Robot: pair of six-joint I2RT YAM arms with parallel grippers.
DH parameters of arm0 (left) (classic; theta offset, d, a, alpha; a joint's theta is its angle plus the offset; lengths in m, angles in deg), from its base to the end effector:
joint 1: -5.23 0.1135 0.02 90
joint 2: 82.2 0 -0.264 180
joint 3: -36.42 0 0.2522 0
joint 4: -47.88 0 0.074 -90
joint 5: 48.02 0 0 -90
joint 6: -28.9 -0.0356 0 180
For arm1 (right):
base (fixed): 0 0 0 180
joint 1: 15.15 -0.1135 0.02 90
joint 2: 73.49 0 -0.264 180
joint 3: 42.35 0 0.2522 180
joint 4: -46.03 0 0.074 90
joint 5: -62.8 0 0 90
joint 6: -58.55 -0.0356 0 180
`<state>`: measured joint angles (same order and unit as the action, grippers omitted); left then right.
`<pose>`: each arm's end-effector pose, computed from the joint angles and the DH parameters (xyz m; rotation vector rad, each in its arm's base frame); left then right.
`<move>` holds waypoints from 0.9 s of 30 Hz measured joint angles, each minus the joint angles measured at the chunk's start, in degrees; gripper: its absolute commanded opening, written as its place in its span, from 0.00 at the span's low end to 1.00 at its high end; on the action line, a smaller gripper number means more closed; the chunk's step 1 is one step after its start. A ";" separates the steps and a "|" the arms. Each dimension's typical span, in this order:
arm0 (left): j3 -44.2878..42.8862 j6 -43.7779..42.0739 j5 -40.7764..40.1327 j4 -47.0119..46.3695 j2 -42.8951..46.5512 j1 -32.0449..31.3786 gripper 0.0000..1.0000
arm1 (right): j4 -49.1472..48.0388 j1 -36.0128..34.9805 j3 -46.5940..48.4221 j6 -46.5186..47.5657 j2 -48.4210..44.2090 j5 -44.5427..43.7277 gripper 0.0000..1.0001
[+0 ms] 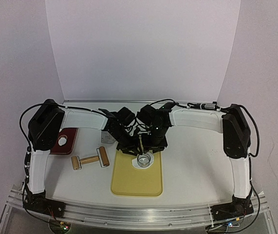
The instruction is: Roll out the dumpling wrappers from the dough
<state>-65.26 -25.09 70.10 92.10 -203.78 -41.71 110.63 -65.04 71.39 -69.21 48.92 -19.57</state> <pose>0.2891 -0.3340 0.1577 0.4513 2.9292 -1.0055 0.2813 0.3413 0.1937 -0.3450 2.9699 0.4482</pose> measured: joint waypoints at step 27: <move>18.01 10.04 0.92 -9.12 14.60 3.88 0.52 | -4.14 0.35 -7.02 4.08 -5.08 1.23 0.32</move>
<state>-47.25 -15.04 71.02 82.97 -189.18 -37.83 106.48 -64.68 64.38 -65.13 43.84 -18.34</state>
